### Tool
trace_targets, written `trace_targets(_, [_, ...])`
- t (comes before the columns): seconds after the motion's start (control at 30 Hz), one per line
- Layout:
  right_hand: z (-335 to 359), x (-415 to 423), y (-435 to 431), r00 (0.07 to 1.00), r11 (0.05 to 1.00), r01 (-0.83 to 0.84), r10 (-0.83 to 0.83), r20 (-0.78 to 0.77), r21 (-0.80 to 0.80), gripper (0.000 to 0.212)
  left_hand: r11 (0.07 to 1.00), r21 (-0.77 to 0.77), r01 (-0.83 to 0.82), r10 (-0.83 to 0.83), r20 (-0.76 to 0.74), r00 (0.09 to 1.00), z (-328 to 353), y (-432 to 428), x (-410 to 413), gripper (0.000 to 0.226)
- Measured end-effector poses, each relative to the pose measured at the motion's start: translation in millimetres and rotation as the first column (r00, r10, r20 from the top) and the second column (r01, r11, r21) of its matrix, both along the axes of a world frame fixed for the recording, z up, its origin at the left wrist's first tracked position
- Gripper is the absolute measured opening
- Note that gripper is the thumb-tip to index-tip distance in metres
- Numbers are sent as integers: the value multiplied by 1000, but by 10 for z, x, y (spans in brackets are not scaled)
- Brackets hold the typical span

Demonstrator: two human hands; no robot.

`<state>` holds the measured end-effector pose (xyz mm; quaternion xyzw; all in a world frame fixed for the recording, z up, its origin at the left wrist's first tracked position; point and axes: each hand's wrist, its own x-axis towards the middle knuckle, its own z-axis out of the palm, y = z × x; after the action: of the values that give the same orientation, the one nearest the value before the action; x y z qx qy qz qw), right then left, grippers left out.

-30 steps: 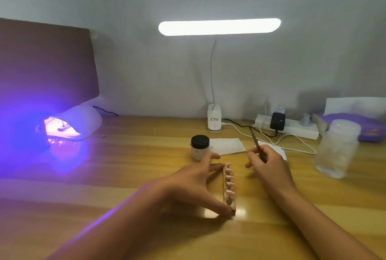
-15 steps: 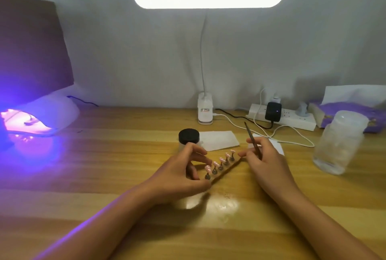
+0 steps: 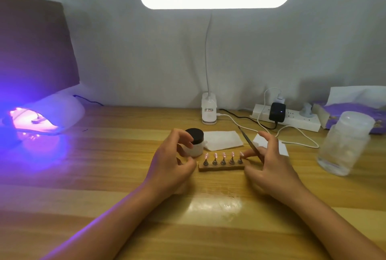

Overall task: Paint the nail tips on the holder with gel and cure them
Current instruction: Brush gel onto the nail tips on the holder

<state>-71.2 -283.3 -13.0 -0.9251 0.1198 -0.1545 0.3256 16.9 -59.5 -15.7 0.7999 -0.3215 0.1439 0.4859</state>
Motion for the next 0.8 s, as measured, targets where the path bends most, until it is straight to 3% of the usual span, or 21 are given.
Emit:
trace_targets(0.1, [10, -16, -21, 999, 999, -35, 35, 6, 33, 91, 976, 2, -218, 218, -35, 975, 20, 30, 142, 50])
trace_targets(0.2, [-19, -6, -22, 999, 999, -34, 34, 24, 5, 92, 993, 50, -108, 117, -238, 964, 11, 49, 275, 70])
trace_targets(0.27, [-47, 13, -32, 999, 1000, -28, 28, 36, -2, 93, 994, 105, -11, 42, -297, 954, -7, 38, 307, 78])
trace_targets(0.37, [-85, 38, -50, 999, 1000, -11, 11, 45, -4, 92, 987, 162, -21, 62, -250, 966, -30, 10, 311, 82])
trace_targets(0.47, [-106, 54, -46, 998, 999, 25, -23, 53, -25, 90, 978, 201, -60, 97, -178, 979, -32, 3, 299, 69])
trace_targets(0.53, [-118, 61, -45, 997, 998, 44, -41, 63, -50, 90, 985, 148, -93, 120, -186, 975, -28, 30, 295, 62])
trace_targets(0.67, [-85, 32, 3, 994, 996, 58, -51, 94, -74, 81, 973, -100, -207, 182, -217, 959, 16, 93, 229, 60])
trace_targets(0.73, [-53, -5, 39, 977, 991, 110, -92, 193, -82, 68, 958, -165, -235, 208, -163, 964, 45, 93, 146, 59])
trace_targets(0.8, [-19, -43, 73, 917, 987, 141, -99, 386, -82, 50, 963, -186, -196, 187, -64, 980, 70, 60, 17, 58])
